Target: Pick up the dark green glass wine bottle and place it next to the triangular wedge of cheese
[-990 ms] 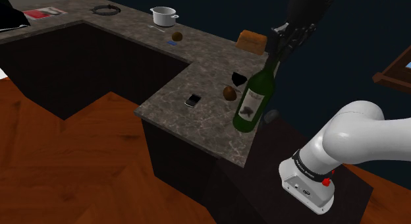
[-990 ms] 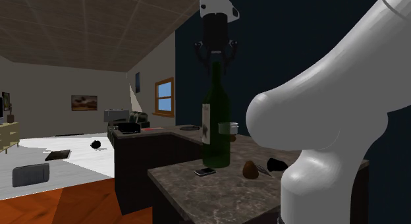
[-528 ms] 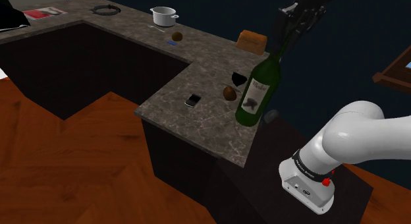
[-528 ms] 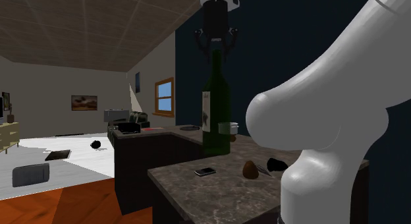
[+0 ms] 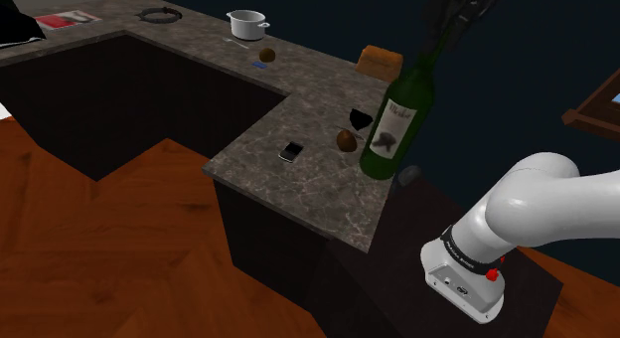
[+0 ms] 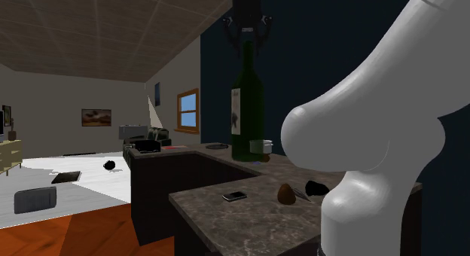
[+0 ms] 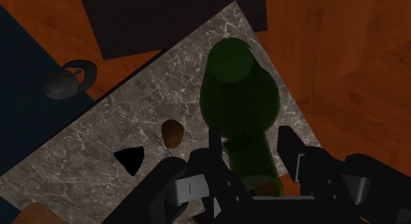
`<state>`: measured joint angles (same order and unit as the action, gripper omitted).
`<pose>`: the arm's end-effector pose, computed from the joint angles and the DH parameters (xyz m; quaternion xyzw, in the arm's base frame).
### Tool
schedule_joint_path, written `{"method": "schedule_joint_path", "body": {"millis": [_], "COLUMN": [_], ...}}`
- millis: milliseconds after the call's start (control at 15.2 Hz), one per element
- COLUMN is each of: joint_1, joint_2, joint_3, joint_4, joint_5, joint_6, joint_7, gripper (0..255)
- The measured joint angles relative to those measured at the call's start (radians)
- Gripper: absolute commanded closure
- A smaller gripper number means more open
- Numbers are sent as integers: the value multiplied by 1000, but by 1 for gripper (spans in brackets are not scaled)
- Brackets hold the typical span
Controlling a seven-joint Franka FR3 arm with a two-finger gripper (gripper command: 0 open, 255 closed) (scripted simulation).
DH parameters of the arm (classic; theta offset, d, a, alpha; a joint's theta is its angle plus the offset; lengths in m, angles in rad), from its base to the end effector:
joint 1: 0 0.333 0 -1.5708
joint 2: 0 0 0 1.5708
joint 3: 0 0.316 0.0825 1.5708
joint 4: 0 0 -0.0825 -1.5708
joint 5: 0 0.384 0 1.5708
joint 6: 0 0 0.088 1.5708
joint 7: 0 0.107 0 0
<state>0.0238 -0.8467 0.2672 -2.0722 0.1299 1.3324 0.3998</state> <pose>0.2332 0.1406 0.7005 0.9955 -0.0756 0.0514 0.0228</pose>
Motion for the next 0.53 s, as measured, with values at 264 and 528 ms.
{"method": "schedule_joint_path", "body": {"millis": [264, 528], "joint_1": [-6, -12], "joint_2": [33, 67], "joint_3": [-4, -6], "joint_4": [77, 156], "joint_5": [-7, -14], "joint_6": [-45, -89], "joint_7": [1, 2], "gripper": [255, 255]}}
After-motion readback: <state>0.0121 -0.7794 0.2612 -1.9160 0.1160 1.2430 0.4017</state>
